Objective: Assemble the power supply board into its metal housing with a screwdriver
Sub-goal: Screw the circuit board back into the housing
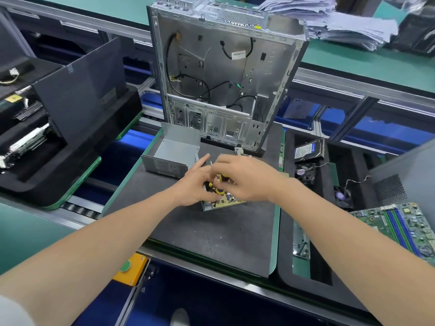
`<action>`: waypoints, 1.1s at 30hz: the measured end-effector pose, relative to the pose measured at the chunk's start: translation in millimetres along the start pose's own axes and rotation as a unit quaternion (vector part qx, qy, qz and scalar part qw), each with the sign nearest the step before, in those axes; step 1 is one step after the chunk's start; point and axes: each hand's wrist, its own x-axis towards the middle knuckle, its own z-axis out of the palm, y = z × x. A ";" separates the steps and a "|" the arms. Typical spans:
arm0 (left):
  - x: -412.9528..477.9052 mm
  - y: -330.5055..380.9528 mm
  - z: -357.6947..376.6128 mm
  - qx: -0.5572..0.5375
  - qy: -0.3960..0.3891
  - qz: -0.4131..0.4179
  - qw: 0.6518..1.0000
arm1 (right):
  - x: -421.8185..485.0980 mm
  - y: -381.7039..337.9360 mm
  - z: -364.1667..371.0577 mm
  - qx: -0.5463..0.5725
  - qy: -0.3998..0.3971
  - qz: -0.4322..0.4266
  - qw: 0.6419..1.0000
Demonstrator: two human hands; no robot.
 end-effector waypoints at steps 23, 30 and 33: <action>-0.4 -2.0 2.2 -0.010 0.002 -0.004 1.000 | 6.0 -9.4 12.3 -0.063 0.049 0.098 0.992; -2.9 2.9 -0.2 -0.008 -0.004 -0.013 1.000 | 8.6 3.3 -6.7 -0.052 -0.107 -0.032 0.992; -3.2 3.3 -0.2 -0.009 -0.001 -0.018 1.000 | 11.5 3.8 -2.8 -0.018 -0.087 -0.009 0.996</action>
